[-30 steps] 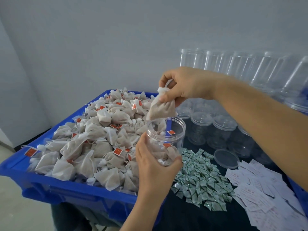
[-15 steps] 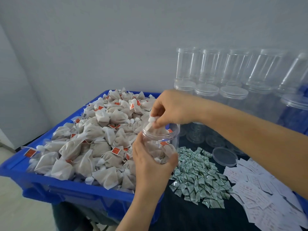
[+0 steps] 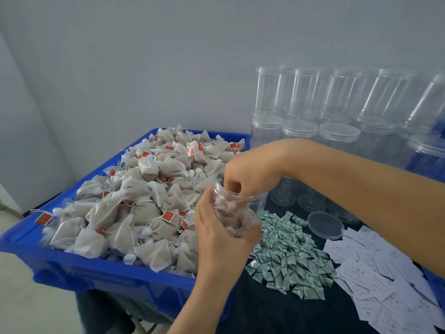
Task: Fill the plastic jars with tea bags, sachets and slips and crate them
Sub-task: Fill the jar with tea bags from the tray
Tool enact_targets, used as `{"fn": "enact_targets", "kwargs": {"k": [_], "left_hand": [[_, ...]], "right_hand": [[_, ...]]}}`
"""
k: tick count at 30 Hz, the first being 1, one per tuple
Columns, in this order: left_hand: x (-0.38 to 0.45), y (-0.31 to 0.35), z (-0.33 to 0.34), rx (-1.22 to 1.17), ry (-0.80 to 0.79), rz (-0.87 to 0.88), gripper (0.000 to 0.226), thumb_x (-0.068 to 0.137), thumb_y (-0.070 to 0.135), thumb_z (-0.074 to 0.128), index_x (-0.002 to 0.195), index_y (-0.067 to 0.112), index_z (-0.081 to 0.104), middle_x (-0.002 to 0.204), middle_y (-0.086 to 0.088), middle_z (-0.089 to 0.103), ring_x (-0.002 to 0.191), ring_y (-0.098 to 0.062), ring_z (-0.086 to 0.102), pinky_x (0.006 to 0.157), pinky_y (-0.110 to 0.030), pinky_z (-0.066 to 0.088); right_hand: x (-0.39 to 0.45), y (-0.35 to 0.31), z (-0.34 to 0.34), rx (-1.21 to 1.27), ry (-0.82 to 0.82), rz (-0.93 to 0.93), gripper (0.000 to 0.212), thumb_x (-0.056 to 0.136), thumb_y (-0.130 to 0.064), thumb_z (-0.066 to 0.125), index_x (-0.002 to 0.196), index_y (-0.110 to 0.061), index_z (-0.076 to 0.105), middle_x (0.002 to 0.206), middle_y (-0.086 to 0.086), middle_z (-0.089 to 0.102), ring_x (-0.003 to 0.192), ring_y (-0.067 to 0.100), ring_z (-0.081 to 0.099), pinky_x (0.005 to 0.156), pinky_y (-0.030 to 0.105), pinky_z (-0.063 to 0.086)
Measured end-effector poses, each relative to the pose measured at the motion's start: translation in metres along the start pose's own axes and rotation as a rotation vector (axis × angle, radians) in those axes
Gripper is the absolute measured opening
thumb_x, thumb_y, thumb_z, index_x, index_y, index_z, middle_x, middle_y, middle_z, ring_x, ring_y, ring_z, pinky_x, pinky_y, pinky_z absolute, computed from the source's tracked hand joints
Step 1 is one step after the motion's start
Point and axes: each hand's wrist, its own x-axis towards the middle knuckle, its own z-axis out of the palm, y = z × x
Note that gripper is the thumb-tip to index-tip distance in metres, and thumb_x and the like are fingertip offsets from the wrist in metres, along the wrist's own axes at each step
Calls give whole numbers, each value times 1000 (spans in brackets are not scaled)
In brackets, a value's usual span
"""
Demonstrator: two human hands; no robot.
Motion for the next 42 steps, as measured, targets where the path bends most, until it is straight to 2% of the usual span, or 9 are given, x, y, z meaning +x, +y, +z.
{"fn": "enact_targets", "kwargs": {"k": [4,6,9,13,17,28,32,36,42], "left_hand": [[-1,-2,1,16,-21,51,98,57,42,77,134,48,18,117,42,24,114,19,28,86,-13,36],[-1,-2,1,28,-35,57,98,58,42,77,135,48,18,117,35,27,112,14,30,91,-17,34],[-1,-1,0,38,-36,55,96,57,43,78,133,50,19,114,33,28,114,6,30,92,-20,35],[0,-1,1,17,-37,37,93,56,47,74,130,54,17,111,35,26,114,6,29,94,-24,37],[0,-2,1,13,-39,33,92,56,45,75,129,55,19,109,37,25,119,3,29,99,-28,37],[0,3,-1,-2,-43,-9,102,57,43,78,140,40,19,131,21,29,124,-7,34,103,-39,42],[1,2,0,-47,23,-58,102,53,41,73,140,34,22,132,8,33,120,-12,42,99,-38,46],[0,1,1,23,26,-19,101,60,39,76,141,39,15,134,10,28,127,-11,31,104,-34,39],[1,3,0,44,10,-54,103,61,34,76,141,39,12,134,13,25,128,-12,27,104,-35,37]], "right_hand": [[0,-5,-4,-79,-196,23,29,100,-33,59,124,-20,67,105,-6,67,92,13,61,68,21,46],[-1,-7,-6,-74,-251,17,30,101,-33,57,128,-22,66,120,-4,67,107,17,62,85,28,50],[-4,-4,-9,53,-233,3,17,100,-26,58,108,-30,73,100,-18,71,92,0,63,80,16,50],[-14,6,-17,213,-49,48,40,91,-3,51,69,-31,69,63,-18,66,62,-3,62,61,12,48],[-20,8,-21,350,96,59,43,91,4,45,74,-23,73,79,-11,74,75,2,71,71,12,56],[13,-3,-17,10,-258,17,18,99,-15,53,102,-12,70,83,-8,64,73,7,57,61,18,43],[9,-1,-46,447,84,30,34,92,3,48,80,-17,72,73,-4,71,66,7,67,56,16,51],[45,-15,-59,417,373,65,28,94,-4,50,104,-11,74,87,-1,74,71,8,67,60,16,53],[123,-33,-35,316,101,86,37,97,-12,63,133,-5,59,111,6,66,91,16,68,71,23,57]]}}
